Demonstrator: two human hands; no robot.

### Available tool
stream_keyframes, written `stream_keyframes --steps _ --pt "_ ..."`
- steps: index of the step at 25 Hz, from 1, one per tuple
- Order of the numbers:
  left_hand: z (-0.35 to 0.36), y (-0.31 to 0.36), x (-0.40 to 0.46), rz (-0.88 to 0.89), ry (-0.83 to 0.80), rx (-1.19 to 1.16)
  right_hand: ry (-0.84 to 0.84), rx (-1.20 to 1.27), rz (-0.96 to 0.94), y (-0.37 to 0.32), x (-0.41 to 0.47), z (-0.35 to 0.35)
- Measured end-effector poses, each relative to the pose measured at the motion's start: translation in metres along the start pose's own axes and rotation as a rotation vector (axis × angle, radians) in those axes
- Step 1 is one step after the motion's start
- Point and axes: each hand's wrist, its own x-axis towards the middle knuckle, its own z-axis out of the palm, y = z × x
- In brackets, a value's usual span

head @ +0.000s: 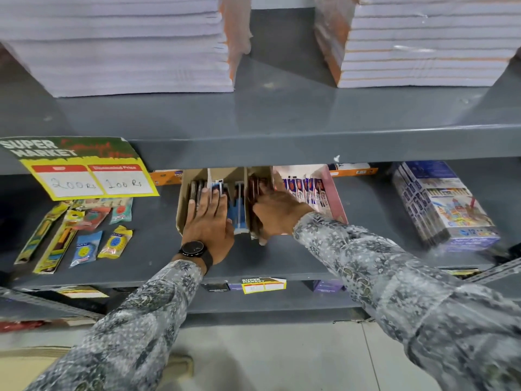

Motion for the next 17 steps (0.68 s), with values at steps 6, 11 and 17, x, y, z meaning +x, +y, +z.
stream_keyframes --steps 6,11,17 --pt "0.002 -0.008 -0.007 0.052 0.021 -0.047 0.070 -0.159 0.086 -0.013 -0.001 0.009" --pt "0.002 -0.011 -0.008 0.056 -0.018 -0.065 -0.051 -0.158 0.071 -0.014 -0.006 0.000" --pt "-0.011 -0.044 -0.018 -0.055 0.062 -0.007 0.399 0.266 0.092 -0.033 -0.001 -0.019"
